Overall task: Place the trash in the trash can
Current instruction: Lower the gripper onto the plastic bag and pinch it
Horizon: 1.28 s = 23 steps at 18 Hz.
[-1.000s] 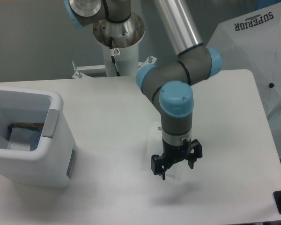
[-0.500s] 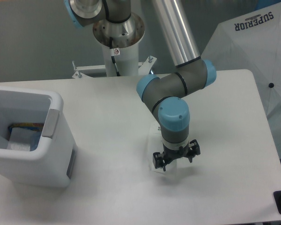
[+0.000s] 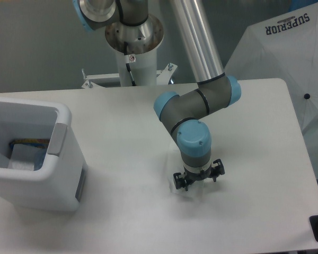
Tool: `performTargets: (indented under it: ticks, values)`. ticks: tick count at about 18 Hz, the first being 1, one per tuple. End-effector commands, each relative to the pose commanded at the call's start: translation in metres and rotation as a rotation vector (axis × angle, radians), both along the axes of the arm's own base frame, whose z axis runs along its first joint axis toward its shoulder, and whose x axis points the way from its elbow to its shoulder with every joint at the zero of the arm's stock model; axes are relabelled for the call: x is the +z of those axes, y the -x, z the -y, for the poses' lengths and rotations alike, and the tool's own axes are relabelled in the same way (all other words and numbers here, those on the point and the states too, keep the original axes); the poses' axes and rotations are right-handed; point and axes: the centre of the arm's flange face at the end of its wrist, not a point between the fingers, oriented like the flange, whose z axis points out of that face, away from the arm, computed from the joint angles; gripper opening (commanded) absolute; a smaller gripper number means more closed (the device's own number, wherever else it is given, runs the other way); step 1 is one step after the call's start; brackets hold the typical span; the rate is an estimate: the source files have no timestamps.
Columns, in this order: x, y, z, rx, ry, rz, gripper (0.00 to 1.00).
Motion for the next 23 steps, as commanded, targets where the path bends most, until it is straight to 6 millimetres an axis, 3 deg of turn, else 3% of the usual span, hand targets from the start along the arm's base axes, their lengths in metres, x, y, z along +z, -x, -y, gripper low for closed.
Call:
performTargets:
  ticks: [12,23]
  values:
    - [0.005,-0.011,-0.011,-0.023,-0.01,-0.008,0.83]
    - [0.008,-0.019,-0.018,-0.04,-0.019,-0.006,0.55]
